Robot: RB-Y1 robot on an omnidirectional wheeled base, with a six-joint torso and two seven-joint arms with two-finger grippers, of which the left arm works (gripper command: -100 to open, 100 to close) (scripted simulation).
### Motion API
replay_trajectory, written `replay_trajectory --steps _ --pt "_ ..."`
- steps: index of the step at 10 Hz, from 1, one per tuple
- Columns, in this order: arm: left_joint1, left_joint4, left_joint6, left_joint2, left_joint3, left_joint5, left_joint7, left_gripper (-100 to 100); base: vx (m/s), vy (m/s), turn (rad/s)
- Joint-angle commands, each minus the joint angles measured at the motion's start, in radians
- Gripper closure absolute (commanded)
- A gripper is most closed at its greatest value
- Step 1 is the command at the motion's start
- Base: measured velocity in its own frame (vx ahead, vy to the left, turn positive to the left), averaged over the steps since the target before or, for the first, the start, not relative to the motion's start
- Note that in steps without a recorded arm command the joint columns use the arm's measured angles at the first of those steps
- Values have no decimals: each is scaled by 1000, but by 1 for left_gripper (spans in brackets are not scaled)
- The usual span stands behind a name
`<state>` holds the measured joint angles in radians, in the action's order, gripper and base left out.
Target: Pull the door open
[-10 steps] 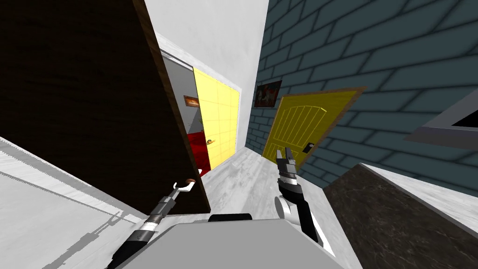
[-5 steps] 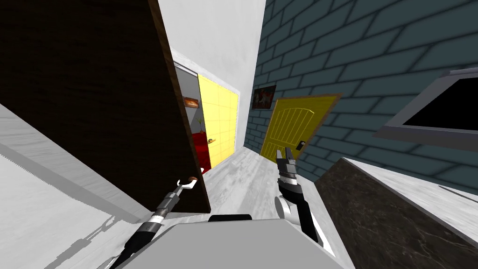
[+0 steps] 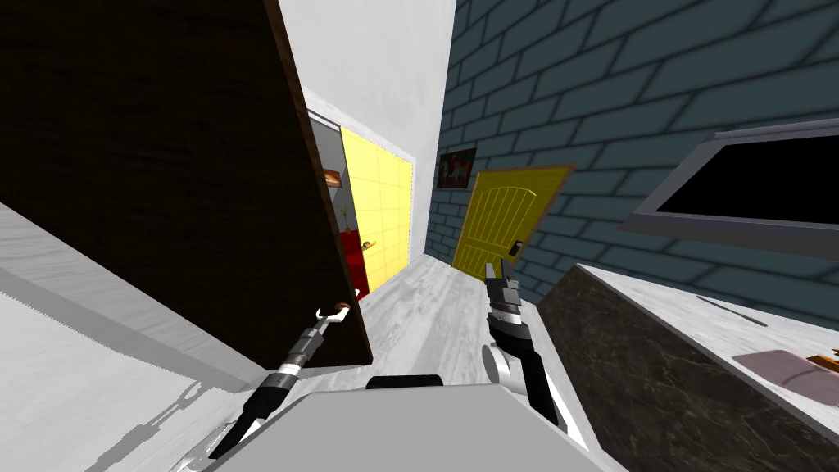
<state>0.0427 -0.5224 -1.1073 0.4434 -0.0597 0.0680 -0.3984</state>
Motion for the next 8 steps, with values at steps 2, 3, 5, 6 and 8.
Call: replay_trajectory --steps 2,3,5,6,8 --pt "-10 -24 34 -18 -19 2 12 100 -176 84 -90" --pt "-31 -20 51 -25 -27 9 21 100 -167 47 -58" --pt "-55 -16 72 -33 -35 17 32 100 -196 77 -106" --pt "-70 -13 85 -38 -41 22 39 100 -167 105 -120" --pt "-72 -15 98 -32 -37 26 38 100 -120 91 -84"
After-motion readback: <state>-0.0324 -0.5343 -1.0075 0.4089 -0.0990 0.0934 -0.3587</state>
